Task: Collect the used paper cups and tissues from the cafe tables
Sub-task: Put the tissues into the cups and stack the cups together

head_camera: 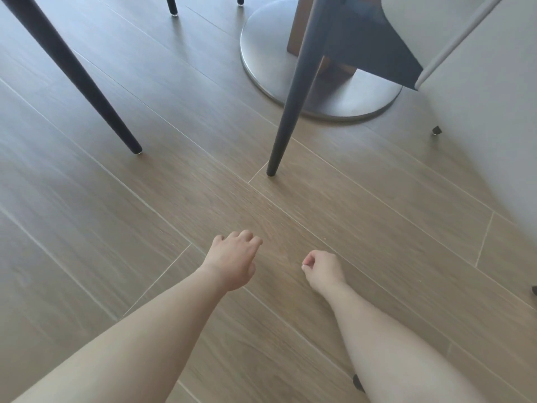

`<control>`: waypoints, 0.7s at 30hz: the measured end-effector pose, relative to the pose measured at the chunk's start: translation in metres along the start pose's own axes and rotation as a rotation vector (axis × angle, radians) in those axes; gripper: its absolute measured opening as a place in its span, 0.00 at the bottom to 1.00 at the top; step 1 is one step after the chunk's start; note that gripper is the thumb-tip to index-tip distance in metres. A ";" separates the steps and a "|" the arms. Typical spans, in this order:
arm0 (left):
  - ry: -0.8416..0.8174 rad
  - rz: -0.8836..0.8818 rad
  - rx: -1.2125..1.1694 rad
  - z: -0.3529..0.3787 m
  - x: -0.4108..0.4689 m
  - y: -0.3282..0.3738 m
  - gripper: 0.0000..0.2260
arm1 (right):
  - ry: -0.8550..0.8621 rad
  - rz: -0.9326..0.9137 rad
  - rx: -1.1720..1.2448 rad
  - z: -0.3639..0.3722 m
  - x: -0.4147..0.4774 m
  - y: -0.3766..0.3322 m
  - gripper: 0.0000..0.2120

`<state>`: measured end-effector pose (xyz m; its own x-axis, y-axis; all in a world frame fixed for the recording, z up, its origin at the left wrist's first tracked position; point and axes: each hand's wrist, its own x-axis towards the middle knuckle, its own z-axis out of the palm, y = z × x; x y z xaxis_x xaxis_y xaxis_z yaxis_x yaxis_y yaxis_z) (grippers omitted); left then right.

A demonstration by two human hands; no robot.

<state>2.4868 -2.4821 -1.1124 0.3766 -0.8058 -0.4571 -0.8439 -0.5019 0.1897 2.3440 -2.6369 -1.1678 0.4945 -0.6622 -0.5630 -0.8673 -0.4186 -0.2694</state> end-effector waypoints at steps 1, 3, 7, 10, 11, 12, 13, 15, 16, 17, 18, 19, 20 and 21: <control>0.000 -0.013 -0.010 -0.002 -0.001 -0.004 0.20 | 0.011 -0.063 -0.014 -0.004 0.000 -0.011 0.02; 0.010 -0.040 -0.029 -0.010 -0.001 -0.014 0.20 | 0.041 -0.193 -0.019 -0.014 -0.001 -0.036 0.02; 0.061 -0.066 -0.050 -0.044 -0.003 -0.031 0.22 | 0.132 -0.364 0.075 -0.036 -0.015 -0.086 0.02; 0.109 -0.060 -0.036 -0.086 -0.020 -0.043 0.22 | 0.189 -0.447 0.098 -0.061 -0.042 -0.116 0.02; 0.118 -0.056 -0.034 -0.103 -0.031 -0.045 0.22 | 0.200 -0.468 0.114 -0.072 -0.057 -0.125 0.02; 0.128 -0.051 -0.035 -0.122 -0.045 -0.047 0.22 | 0.217 -0.491 0.134 -0.084 -0.073 -0.134 0.02; 0.137 -0.043 -0.041 -0.143 -0.060 -0.047 0.21 | 0.240 -0.515 0.149 -0.097 -0.091 -0.144 0.02; 0.156 -0.038 -0.072 -0.189 -0.095 -0.047 0.21 | 0.279 -0.562 0.143 -0.128 -0.130 -0.164 0.02; 0.168 -0.040 -0.087 -0.213 -0.113 -0.047 0.21 | 0.286 -0.573 0.143 -0.145 -0.149 -0.175 0.03; 0.180 -0.052 -0.104 -0.237 -0.132 -0.048 0.21 | 0.284 -0.574 0.151 -0.164 -0.169 -0.186 0.03; 0.185 -0.076 -0.126 -0.262 -0.151 -0.049 0.21 | 0.273 -0.571 0.163 -0.183 -0.189 -0.198 0.03; 0.182 -0.110 -0.148 -0.287 -0.171 -0.050 0.22 | 0.258 -0.563 0.177 -0.203 -0.209 -0.211 0.03; 0.178 -0.150 -0.168 -0.310 -0.191 -0.052 0.22 | 0.245 -0.555 0.187 -0.222 -0.231 -0.223 0.03; 0.177 -0.187 -0.181 -0.334 -0.211 -0.053 0.23 | 0.240 -0.551 0.192 -0.241 -0.253 -0.236 0.03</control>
<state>2.5794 -2.3905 -0.7362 0.5926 -0.7286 -0.3434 -0.6782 -0.6814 0.2754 2.4379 -2.5206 -0.7735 0.8516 -0.5111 -0.1167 -0.4651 -0.6339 -0.6179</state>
